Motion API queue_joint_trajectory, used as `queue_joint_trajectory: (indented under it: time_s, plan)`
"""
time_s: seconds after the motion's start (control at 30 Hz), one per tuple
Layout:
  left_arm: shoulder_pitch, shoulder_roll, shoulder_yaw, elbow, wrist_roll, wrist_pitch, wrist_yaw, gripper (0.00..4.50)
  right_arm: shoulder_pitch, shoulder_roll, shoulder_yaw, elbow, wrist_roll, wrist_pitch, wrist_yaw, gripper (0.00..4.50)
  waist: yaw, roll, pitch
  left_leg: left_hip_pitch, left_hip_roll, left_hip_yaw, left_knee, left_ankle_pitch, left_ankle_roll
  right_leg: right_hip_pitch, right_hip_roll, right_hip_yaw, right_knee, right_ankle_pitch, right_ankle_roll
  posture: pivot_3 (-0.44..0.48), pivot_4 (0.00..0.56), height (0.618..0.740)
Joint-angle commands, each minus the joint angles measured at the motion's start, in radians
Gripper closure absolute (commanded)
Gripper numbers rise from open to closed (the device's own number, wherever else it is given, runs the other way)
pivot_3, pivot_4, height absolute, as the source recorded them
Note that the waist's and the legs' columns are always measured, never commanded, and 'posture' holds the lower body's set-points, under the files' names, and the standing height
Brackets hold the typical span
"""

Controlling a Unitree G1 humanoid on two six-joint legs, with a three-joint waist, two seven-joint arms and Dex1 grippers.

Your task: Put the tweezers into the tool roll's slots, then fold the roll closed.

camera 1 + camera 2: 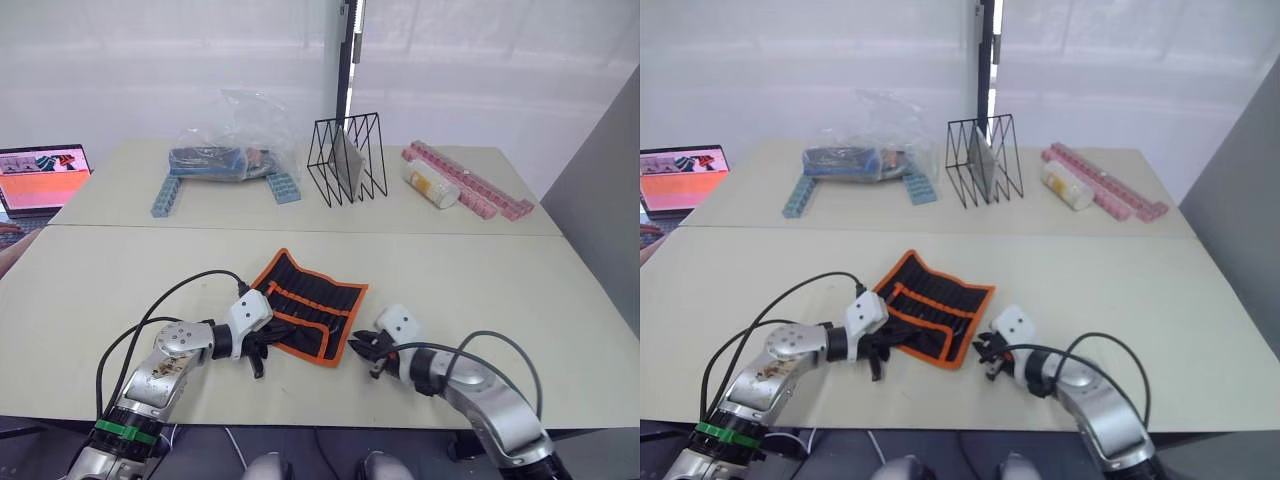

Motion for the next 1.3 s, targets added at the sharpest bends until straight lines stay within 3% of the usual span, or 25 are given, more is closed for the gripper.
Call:
queue_joint_trajectory:
  time_s: [0.03, 0.17, 0.4, 0.77, 1.0, 1.3]
  plan:
    - [0.012, -0.016, -0.030, 0.009, 0.018, 0.011, 0.009, 4.50, 0.049, -0.003, -0.090, -0.086, 0.137, 0.158, 0.012, 2.38, 0.003, 0.000, 0.000, 0.000, 0.000, 0.000, 0.000, 0.000, 0.000, 0.000, 0.000, 0.000, 0.000, 0.000, 0.000, 0.000, 0.150, 0.737]
    - [0.014, -0.030, -0.039, 0.009, 0.021, 0.009, 0.015, 4.50, 0.067, 0.093, -0.188, -0.182, 0.328, 0.375, -0.055, 2.38, 0.003, 0.000, 0.000, -0.001, 0.000, -0.002, 0.000, 0.000, 0.000, 0.000, -0.002, 0.000, -0.001, 0.000, 0.000, 0.000, 0.150, 0.737]
    - [0.016, -0.036, -0.039, -0.008, 0.019, 0.017, 0.021, 4.50, 0.000, 0.324, -0.290, -0.189, 0.436, 0.642, -0.263, 2.38, 0.003, 0.002, 0.000, -0.011, 0.000, -0.001, 0.000, 0.001, -0.001, -0.011, -0.007, 0.000, -0.001, 0.000, 0.000, 0.000, 0.150, 0.737]
    - [0.022, -0.032, -0.036, -0.017, 0.022, 0.016, 0.024, 4.50, -0.048, 0.533, -0.365, -0.174, 0.463, 0.754, -0.393, 2.38, 0.000, 0.004, 0.000, -0.013, -0.001, -0.001, -0.001, 0.001, -0.002, -0.013, -0.007, -0.001, 0.000, 0.001, 0.000, 0.000, 0.150, 0.737]
    - [0.028, -0.021, -0.030, -0.051, 0.014, 0.027, 0.021, 4.50, -0.068, 0.530, -0.393, -0.150, 0.458, 0.717, -0.421, 4.48, -0.002, 0.004, 0.000, -0.013, -0.001, -0.001, -0.001, 0.001, -0.001, -0.014, -0.007, -0.001, 0.000, 0.001, 0.000, 0.000, 0.150, 0.737]
    - [0.042, 0.003, 0.006, -0.179, -0.024, 0.102, 0.037, 4.50, -0.100, 0.479, -0.424, -0.139, 0.478, 0.703, -0.403, 4.48, -0.013, 0.004, 0.000, -0.014, -0.001, -0.001, -0.001, 0.001, -0.001, -0.014, -0.003, -0.002, 0.000, 0.001, 0.001, 0.000, 0.150, 0.737]
